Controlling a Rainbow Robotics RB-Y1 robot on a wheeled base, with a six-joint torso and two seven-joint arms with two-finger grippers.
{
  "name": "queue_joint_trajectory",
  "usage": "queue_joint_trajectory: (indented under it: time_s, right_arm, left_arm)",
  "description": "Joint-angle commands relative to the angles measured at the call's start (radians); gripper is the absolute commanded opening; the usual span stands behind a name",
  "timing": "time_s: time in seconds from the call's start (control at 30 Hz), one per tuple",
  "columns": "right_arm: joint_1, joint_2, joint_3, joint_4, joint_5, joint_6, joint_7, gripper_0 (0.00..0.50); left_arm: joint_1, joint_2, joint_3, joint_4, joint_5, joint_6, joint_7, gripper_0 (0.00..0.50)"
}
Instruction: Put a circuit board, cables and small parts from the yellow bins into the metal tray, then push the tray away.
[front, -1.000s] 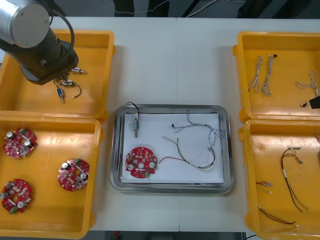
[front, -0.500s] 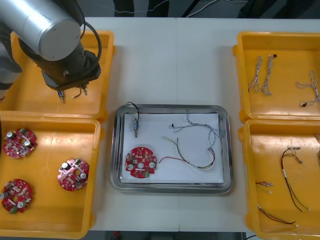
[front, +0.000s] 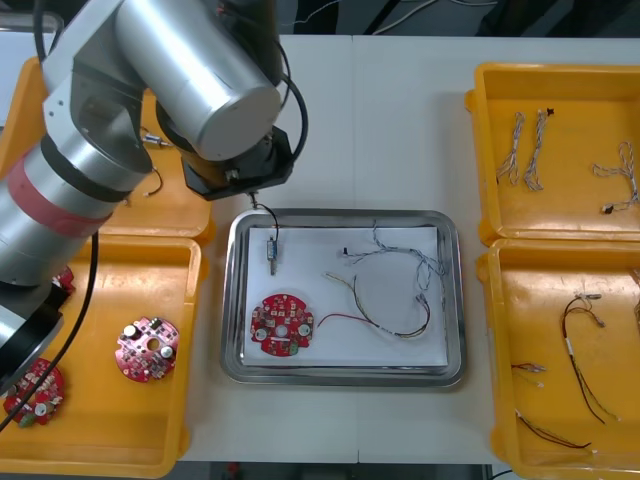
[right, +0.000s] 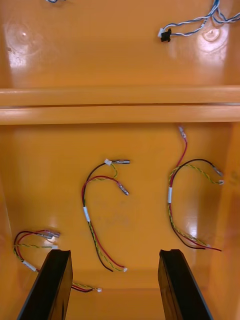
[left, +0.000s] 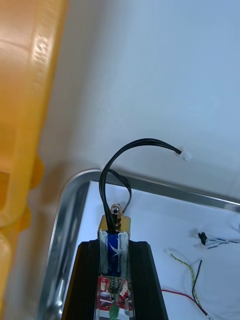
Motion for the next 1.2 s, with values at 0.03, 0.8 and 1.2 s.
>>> queue_joint_trajectory:
  time_s: [0.03, 0.8, 1.2]
  right_arm:
    - [0.013, 0.021, -0.039, -0.032, 0.006, 0.003, -0.029, 0.500]
    - [0.013, 0.021, -0.033, -0.039, -0.003, 0.003, -0.032, 0.500]
    - [0.015, 0.021, -0.033, -0.039, -0.006, 0.003, -0.030, 0.500]
  left_arm:
    - [-0.049, -0.074, -0.077, -0.031, -0.038, 0.000, 0.097, 0.000]
    - [0.029, -0.116, -0.334, -0.004, -0.111, -0.168, 0.153, 0.000]
    - [0.031, -0.114, -0.403, 0.139, -0.133, -0.282, 0.154, 0.000]
